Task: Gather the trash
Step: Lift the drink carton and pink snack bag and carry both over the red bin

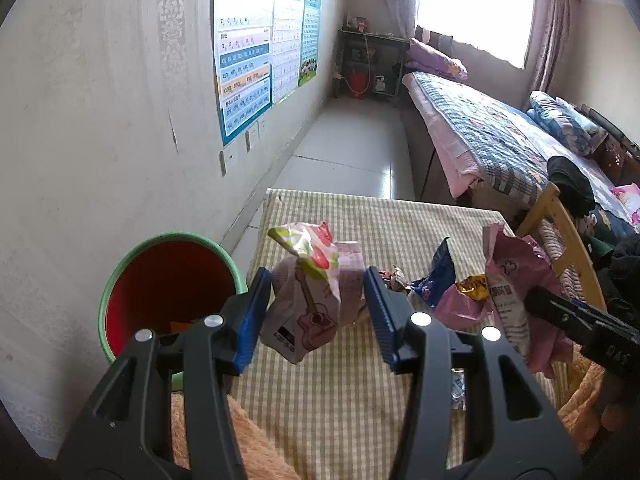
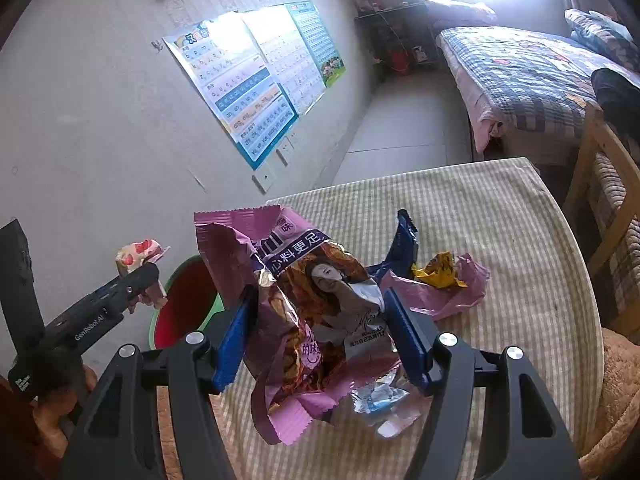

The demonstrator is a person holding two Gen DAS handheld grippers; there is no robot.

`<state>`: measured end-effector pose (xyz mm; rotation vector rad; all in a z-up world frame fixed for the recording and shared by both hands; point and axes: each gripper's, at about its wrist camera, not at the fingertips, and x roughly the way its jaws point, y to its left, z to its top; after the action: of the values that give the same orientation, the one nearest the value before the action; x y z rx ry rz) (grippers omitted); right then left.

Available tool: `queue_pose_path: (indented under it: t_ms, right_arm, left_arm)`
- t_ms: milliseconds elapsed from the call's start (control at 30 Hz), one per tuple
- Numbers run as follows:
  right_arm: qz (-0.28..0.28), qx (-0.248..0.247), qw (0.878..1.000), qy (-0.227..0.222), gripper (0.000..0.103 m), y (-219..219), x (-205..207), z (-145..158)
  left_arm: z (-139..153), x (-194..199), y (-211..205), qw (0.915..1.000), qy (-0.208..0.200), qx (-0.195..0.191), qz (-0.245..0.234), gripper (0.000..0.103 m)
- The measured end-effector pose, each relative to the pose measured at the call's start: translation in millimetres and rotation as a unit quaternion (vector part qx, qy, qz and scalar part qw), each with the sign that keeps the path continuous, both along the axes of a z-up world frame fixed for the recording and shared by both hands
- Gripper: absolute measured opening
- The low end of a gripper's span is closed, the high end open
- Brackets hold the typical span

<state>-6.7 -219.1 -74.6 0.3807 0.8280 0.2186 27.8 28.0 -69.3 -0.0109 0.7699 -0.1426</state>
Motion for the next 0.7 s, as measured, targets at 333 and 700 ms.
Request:
queue_pose_path:
  t_ms: [333, 700]
  right_arm:
    - [0.008, 0.002, 1.000, 0.001, 0.063, 10, 2, -3]
    - [0.022, -0.004, 1.000, -0.005, 0.063, 25, 12, 1]
  left_arm:
    - [-1, -1, 7, 1.0000, -0.001, 0.003, 0.009, 0.046]
    - [-2, -3, 24, 0.9996, -0.003, 0.000, 0.026, 0.046]
